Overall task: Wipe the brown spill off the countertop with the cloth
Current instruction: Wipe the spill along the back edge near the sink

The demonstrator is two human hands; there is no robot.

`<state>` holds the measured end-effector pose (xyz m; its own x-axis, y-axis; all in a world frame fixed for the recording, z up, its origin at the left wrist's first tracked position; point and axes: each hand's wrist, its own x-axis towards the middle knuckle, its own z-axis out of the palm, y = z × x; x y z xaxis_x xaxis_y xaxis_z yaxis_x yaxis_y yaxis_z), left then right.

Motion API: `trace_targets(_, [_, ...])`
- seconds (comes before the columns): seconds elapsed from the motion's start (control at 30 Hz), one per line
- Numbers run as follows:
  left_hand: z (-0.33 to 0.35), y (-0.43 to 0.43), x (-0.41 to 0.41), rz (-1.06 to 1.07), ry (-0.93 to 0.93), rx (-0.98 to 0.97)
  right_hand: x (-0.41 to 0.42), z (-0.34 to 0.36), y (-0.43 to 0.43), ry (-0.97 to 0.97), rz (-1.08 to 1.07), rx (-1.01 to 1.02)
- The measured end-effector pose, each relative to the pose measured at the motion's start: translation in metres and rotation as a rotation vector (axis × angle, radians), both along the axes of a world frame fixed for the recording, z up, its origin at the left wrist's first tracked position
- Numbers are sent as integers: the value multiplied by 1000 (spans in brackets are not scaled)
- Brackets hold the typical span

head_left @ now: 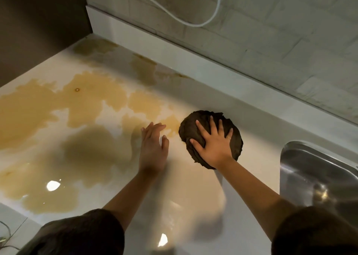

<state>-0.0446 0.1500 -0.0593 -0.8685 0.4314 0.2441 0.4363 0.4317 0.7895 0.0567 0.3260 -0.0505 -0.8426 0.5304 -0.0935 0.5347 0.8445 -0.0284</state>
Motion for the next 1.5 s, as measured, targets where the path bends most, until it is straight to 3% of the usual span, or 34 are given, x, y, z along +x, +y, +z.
trace_targets(0.33, [0,-2,1,-14,13,8,-63,7,9,-52,-121,-2])
trace_targets(0.63, [5,-1,2,23,-27,45,20,4,-40,8,118,-49])
trace_targets(0.77, [5,-2,1,15,-28,65,22,4,-51,12,120,-38])
trace_targets(1.2, [21,-14,-7,8,-114,179,-103,8,-33,-64,-69,-35])
trace_targets(1.5, [23,-59,-28,5,-31,77,-27,5,-61,12,226,-50])
